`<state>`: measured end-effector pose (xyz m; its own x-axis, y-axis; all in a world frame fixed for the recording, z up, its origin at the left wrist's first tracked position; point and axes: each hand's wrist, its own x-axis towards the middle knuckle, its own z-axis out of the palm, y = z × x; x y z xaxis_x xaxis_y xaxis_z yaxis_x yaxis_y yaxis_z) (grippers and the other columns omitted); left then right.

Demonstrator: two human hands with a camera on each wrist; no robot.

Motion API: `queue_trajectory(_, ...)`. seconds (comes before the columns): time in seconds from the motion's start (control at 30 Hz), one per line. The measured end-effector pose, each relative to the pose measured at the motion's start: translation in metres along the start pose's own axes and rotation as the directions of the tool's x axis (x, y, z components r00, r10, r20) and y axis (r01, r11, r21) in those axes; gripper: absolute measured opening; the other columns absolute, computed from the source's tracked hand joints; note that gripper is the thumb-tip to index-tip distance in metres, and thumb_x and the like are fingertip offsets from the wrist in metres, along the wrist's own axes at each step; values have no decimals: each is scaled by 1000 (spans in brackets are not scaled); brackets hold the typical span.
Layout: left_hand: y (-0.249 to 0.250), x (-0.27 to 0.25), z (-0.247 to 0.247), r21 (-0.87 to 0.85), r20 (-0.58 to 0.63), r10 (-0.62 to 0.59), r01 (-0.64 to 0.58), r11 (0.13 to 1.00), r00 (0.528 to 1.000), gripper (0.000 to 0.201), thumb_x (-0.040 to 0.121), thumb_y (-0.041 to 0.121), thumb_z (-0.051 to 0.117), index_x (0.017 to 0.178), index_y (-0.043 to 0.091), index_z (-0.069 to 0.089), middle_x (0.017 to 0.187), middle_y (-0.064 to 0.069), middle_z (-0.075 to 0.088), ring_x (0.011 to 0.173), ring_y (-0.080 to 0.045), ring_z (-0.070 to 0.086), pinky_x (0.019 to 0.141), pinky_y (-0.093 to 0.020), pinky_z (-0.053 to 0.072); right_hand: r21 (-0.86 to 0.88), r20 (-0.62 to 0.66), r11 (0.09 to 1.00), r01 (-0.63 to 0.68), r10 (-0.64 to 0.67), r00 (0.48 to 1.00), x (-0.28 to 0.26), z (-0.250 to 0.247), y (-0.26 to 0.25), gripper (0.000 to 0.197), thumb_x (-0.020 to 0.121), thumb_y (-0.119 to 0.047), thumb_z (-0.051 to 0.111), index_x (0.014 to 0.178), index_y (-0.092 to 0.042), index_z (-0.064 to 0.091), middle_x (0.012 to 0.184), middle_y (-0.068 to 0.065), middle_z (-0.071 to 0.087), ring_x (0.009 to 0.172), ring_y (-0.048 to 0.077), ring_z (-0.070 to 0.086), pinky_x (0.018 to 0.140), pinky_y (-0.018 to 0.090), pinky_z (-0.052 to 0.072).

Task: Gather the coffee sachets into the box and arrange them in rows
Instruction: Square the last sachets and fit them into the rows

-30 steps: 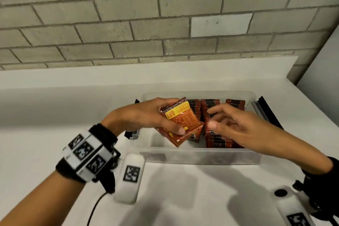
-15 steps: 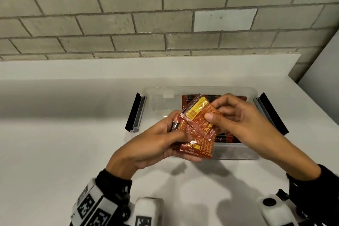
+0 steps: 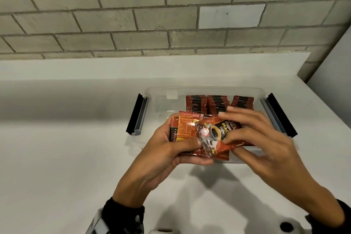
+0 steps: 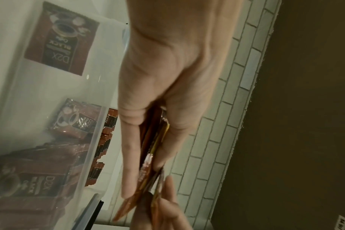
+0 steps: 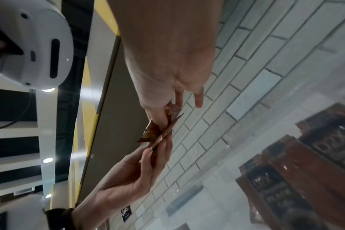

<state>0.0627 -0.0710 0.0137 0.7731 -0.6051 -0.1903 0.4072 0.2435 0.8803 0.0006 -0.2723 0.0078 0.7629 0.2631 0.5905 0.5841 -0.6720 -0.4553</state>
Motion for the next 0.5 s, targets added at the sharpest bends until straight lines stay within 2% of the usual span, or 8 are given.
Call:
queue_trajectory(0.13,-3,-1,1,-9,-27,22,-23,1000,999,53,65,-10,65,114,7,55,98,-14,72,80,-33,71,60,-42,60,6,62,999,-36,35,997,-6,2,-1,22,84,-14,55,100,-20,68,141,-4,48,135,20,38,107,33,36)
queue_trajectory(0.23,-5,-4,2,-10,-28,44,-45,999,999,53,62,-8,67,112,6,55,96,-14,72,79,-32,72,59,-40,60,150,144,959,-239,218,965,-9,-2,-9,19,81,-39,60,100,-38,63,151,-17,30,139,8,31,106,30,36)
queue_trajectory(0.27,-5,-5,3,-2,-27,49,-50,999,998,54,62,-7,68,112,6,54,96,-14,72,78,-32,72,59,-40,60,244,164,917,-317,283,945,-9,-2,-12,19,80,-46,61,96,-38,64,148,-20,32,137,5,33,104,32,39)
queue_trajectory(0.3,-6,-6,4,9,-22,53,-53,999,998,54,63,-7,69,113,7,54,96,-14,72,78,-31,72,59,-39,60,341,164,866,-366,329,930,-9,-2,-13,18,79,-49,62,91,-35,65,140,-19,42,131,5,41,101,35,44)
queue_trajectory(0.37,-7,-8,7,20,-6,51,-50,999,999,51,66,-4,70,113,9,54,97,-13,72,81,-31,72,60,-38,60,498,123,765,-409,404,906,-6,-1,-14,18,79,-42,65,84,-24,64,107,-6,64,103,12,63,87,38,54)
queue_trajectory(0.4,-7,-10,8,13,4,46,-46,999,999,45,71,-3,70,111,10,56,99,-13,72,84,-32,71,61,-39,60,554,104,716,-426,447,888,-4,-2,-13,19,80,-37,68,86,-20,62,94,3,66,92,18,67,80,36,56)
queue_trajectory(0.43,-8,-11,8,-12,14,37,-37,999,999,35,77,0,69,109,12,59,102,-13,72,86,-33,71,64,-41,60,600,92,666,-443,492,865,-2,-2,-12,20,80,-31,71,91,-18,59,91,7,68,88,20,69,75,32,57)
queue_trajectory(0.5,-8,-13,8,-73,31,10,-8,997,999,24,81,4,62,101,16,66,105,-14,71,90,-36,70,69,-47,59,677,90,561,-476,580,810,-2,-4,-10,34,73,-15,69,103,-15,53,96,6,71,91,18,70,68,26,58)
